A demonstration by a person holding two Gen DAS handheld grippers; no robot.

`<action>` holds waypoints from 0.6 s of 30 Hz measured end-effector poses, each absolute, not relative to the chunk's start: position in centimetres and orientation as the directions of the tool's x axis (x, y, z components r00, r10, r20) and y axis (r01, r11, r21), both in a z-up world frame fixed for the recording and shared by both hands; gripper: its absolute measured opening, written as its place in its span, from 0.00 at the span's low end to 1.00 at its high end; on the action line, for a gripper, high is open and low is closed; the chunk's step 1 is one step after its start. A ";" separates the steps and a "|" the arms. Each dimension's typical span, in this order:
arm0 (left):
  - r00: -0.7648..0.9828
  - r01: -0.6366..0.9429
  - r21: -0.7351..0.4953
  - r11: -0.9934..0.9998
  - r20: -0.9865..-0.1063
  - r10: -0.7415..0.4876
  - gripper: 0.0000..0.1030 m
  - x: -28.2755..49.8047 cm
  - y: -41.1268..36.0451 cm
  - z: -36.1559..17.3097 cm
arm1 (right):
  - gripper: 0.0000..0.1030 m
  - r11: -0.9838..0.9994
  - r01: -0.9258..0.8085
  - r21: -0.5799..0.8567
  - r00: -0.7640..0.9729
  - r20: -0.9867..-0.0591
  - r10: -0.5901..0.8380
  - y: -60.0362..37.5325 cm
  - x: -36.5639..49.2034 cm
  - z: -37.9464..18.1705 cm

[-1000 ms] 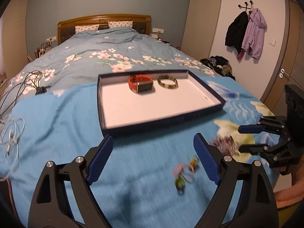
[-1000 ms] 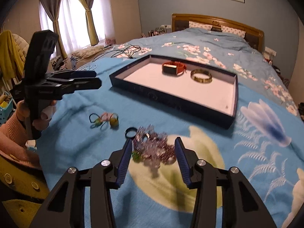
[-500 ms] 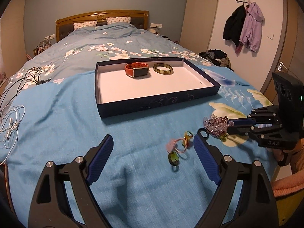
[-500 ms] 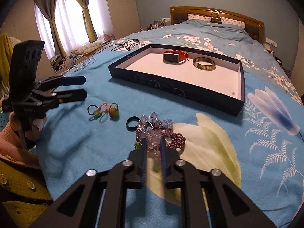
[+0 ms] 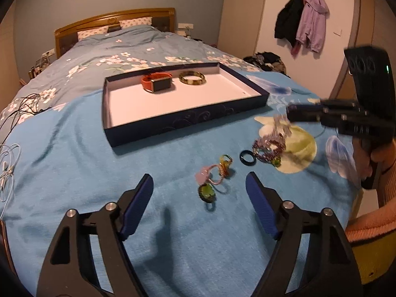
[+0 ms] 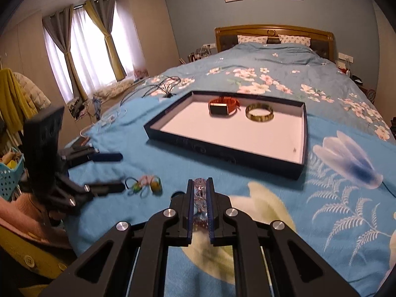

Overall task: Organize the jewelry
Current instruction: 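Grasp the clear crystal bead bracelet with the right tool and lift it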

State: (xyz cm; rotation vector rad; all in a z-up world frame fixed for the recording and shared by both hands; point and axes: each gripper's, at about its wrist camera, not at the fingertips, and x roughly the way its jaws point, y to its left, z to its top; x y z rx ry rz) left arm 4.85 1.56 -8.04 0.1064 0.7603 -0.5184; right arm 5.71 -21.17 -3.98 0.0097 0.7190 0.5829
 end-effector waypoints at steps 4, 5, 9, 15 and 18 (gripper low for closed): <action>0.580 0.499 -0.088 0.862 -0.706 -0.407 0.62 5.1 1.0 -8.6 | 0.08 0.844 -0.495 0.207 0.617 -0.600 0.509 -21.3 5.9 -3.4; 0.573 0.501 -0.088 0.861 -0.712 -0.406 0.59 5.3 0.9 -8.7 | 0.08 0.843 -0.494 0.210 0.619 -0.597 0.511 -21.4 6.0 -3.3; 0.553 0.495 -0.096 0.863 -0.731 -0.399 0.52 6.0 0.7 -9.2 | 0.08 0.843 -0.491 0.219 0.628 -0.581 0.517 -21.5 6.1 -3.0; 0.518 0.492 -0.112 0.863 -0.759 -0.394 0.32 6.6 0.5 -9.9 | 0.08 0.843 -0.487 0.228 0.636 -0.569 0.521 -21.7 6.3 -2.8; 0.512 0.498 -0.116 0.860 -0.761 -0.399 0.24 6.5 0.5 -9.9 | 0.08 0.844 -0.485 0.230 0.637 -0.569 0.521 -21.8 6.4 -2.9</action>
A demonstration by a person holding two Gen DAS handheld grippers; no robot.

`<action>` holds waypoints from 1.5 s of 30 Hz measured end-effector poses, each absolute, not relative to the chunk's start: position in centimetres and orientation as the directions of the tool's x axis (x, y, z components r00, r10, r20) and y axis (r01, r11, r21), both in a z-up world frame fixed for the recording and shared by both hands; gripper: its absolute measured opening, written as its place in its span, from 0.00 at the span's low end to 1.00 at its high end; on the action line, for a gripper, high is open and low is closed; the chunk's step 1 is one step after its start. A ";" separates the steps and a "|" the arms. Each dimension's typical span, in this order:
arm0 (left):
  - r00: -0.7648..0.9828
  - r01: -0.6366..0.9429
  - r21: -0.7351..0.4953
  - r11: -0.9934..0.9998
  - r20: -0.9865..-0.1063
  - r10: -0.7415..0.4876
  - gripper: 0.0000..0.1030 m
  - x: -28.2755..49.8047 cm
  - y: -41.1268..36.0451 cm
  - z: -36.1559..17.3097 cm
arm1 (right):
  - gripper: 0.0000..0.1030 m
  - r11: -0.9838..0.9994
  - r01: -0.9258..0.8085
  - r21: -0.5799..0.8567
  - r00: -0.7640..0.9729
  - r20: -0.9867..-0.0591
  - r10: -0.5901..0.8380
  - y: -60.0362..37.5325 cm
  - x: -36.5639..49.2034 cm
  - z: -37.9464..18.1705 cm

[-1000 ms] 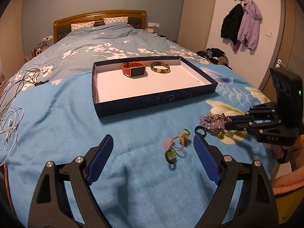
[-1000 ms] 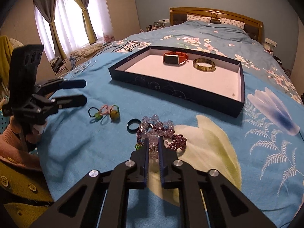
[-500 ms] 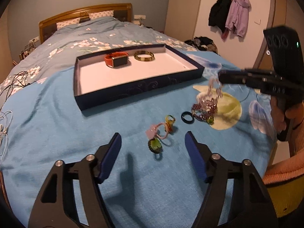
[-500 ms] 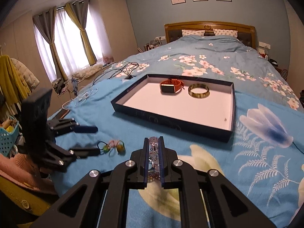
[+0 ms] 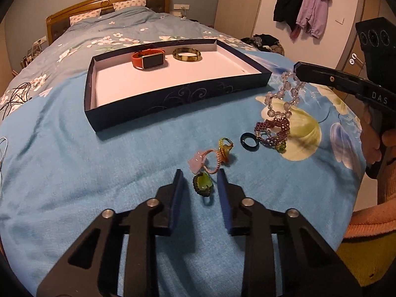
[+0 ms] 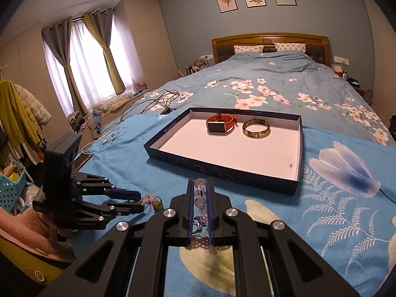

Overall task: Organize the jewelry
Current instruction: 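Grasp the clear crystal bead bracelet with the right tool and lift it, then grasp the pink hair tie with the left tool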

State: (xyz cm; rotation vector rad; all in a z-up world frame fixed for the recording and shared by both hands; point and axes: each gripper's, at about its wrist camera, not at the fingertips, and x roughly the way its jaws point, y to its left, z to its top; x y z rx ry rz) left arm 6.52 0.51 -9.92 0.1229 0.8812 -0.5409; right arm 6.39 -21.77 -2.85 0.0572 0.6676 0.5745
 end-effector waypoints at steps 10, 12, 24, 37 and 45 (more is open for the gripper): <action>0.537 0.500 -0.099 0.860 -0.744 -0.397 0.36 6.0 0.5 -9.3 | 0.08 0.841 -0.482 0.245 0.631 -0.569 0.527 -21.9 6.3 -3.1; 0.539 0.507 -0.096 0.856 -0.740 -0.403 0.37 6.1 0.3 -9.2 | 0.08 0.842 -0.481 0.244 0.633 -0.568 0.526 -22.0 6.3 -3.1; 0.530 0.501 -0.089 0.861 -0.755 -0.386 0.35 6.5 0.1 -9.6 | 0.08 0.842 -0.477 0.251 0.632 -0.567 0.527 -22.0 6.4 -3.2; 0.518 0.502 -0.089 0.860 -0.765 -0.381 0.35 6.3 0.2 -9.9 | 0.08 0.841 -0.477 0.254 0.630 -0.569 0.529 -22.1 6.5 -3.3; 0.542 0.509 -0.070 0.858 -0.749 -0.382 0.35 6.9 0.2 -9.1 | 0.08 0.834 -0.482 0.267 0.622 -0.566 0.541 -22.0 6.6 -3.4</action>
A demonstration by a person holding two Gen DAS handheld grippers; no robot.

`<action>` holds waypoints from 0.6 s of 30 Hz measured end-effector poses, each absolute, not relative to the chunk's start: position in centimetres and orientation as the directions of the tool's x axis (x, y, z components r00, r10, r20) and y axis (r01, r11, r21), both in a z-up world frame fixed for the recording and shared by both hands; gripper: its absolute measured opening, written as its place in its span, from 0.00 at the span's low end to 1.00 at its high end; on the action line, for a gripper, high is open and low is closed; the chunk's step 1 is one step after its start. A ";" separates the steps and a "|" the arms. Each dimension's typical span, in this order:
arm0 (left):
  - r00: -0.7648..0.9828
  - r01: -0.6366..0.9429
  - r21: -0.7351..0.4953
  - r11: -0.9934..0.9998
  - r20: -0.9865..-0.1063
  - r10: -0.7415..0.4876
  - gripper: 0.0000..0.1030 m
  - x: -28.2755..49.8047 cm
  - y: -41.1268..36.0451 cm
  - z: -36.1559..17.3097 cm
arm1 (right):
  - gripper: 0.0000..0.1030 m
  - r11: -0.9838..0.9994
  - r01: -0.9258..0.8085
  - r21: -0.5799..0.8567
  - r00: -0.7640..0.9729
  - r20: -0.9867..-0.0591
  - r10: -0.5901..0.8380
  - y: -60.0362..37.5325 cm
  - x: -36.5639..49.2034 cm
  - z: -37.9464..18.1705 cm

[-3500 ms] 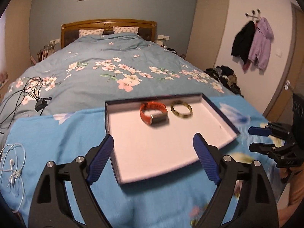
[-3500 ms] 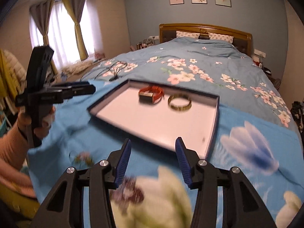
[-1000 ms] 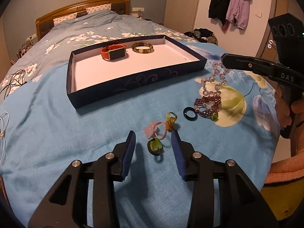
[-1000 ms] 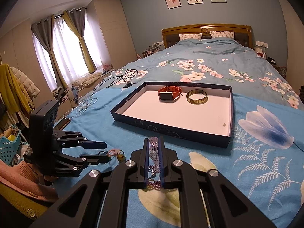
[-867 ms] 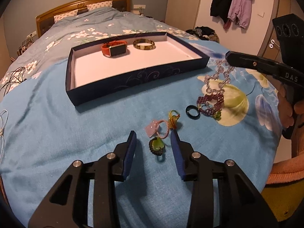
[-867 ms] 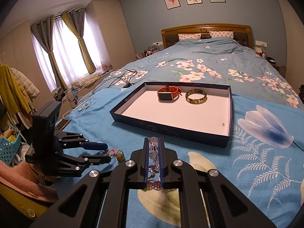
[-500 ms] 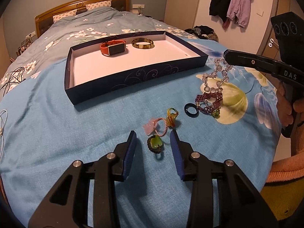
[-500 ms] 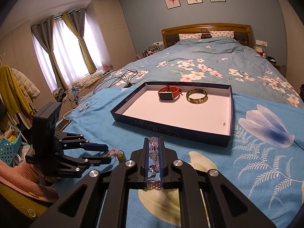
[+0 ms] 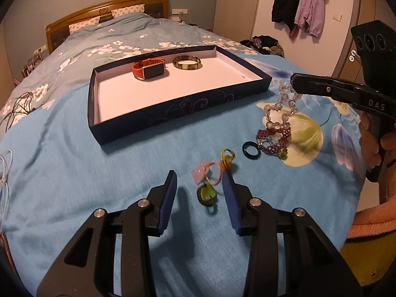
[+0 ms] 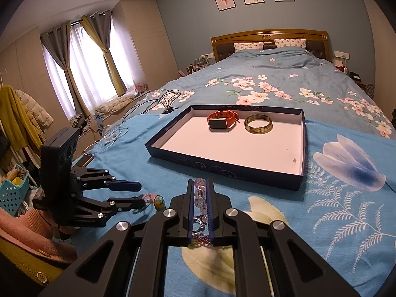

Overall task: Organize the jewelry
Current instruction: 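Grasp the pink hair tie with the left tool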

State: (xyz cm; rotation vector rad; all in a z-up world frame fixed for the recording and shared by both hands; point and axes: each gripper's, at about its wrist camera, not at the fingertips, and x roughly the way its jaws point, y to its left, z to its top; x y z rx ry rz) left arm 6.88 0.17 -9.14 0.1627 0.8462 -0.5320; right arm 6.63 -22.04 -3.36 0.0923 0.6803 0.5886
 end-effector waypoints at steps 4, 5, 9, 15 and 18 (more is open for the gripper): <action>0.523 0.507 -0.079 0.858 -0.763 -0.379 0.24 7.5 -0.1 -9.5 | 0.08 0.832 -0.484 0.270 0.621 -0.564 0.544 -22.0 6.6 -3.4; 0.519 0.509 -0.084 0.857 -0.764 -0.383 0.21 7.6 -0.2 -9.6 | 0.08 0.832 -0.485 0.270 0.620 -0.565 0.544 -22.0 6.6 -3.4; 0.520 0.507 -0.097 0.857 -0.758 -0.394 0.16 7.8 -0.2 -9.5 | 0.08 0.831 -0.487 0.270 0.620 -0.564 0.546 -22.0 6.6 -3.4; 0.540 0.496 -0.112 0.861 -0.736 -0.407 0.03 8.0 0.1 -8.9 | 0.08 0.829 -0.492 0.266 0.623 -0.557 0.549 -21.7 6.8 -3.0; 0.544 0.490 -0.121 0.863 -0.731 -0.412 0.03 8.2 0.3 -8.8 | 0.08 0.829 -0.493 0.263 0.625 -0.556 0.548 -21.7 7.0 -3.0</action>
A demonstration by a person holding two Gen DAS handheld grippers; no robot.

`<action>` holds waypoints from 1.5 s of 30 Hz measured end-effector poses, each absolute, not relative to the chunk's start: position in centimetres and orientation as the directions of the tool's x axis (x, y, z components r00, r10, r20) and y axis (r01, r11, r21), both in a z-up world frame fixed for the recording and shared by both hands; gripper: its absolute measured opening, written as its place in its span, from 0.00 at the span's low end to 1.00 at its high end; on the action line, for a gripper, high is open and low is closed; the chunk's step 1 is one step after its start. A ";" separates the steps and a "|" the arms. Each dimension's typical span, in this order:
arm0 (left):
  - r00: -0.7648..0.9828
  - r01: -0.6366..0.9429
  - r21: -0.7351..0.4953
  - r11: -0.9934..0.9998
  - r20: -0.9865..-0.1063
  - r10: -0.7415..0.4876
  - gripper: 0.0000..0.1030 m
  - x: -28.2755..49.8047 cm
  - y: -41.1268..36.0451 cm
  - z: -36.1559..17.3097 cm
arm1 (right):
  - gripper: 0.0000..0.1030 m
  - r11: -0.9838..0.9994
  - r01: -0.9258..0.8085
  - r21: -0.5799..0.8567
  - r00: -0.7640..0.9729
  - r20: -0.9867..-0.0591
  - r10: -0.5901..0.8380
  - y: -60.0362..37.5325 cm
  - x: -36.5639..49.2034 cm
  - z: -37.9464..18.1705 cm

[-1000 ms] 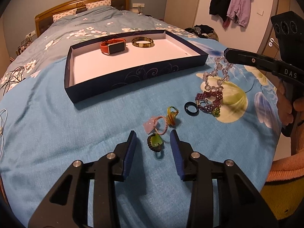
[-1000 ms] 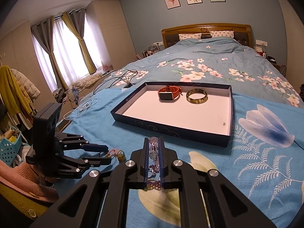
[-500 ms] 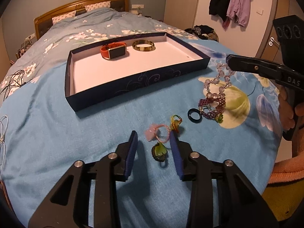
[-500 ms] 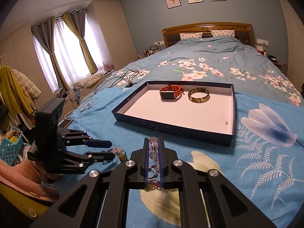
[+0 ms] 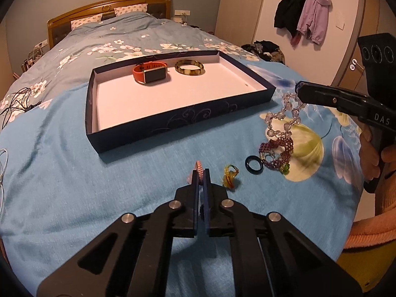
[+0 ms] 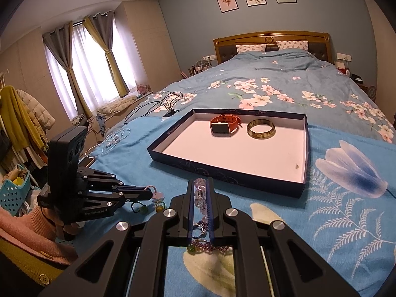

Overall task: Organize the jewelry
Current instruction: 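Grasp the pink hair tie with the left tool, then lower the hair tie into the tray with the left tool while the right tool releases the bracelet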

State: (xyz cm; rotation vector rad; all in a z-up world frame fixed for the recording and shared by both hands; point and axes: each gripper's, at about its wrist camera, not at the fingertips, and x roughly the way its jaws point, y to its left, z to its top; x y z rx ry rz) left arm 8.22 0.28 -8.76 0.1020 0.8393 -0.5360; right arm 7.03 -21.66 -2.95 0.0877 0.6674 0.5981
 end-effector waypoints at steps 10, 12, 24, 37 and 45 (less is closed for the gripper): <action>0.585 0.465 -0.174 0.868 -0.675 -0.449 0.03 8.9 1.7 -6.5 | 0.08 0.837 -0.484 0.257 0.653 -0.530 0.540 -22.0 7.9 -1.7; 0.603 0.464 -0.165 0.870 -0.661 -0.447 0.03 9.1 1.8 -5.7 | 0.08 0.838 -0.483 0.253 0.659 -0.525 0.538 -22.0 8.2 -1.4; 0.654 0.468 -0.113 0.876 -0.622 -0.430 0.03 12.9 1.0 -2.6 | 0.08 0.850 -0.473 0.234 0.694 -0.496 0.522 -21.3 12.7 0.4; 0.635 0.442 -0.147 0.885 -0.646 -0.424 0.03 19.5 -0.2 -3.4 | 0.08 0.864 -0.420 0.279 0.670 -0.546 0.502 -20.1 20.4 -1.5; 0.597 0.431 -0.149 0.890 -0.692 -0.405 0.03 22.8 -1.6 -5.4 | 0.08 0.858 -0.411 0.307 0.642 -0.571 0.512 -19.3 22.8 -2.8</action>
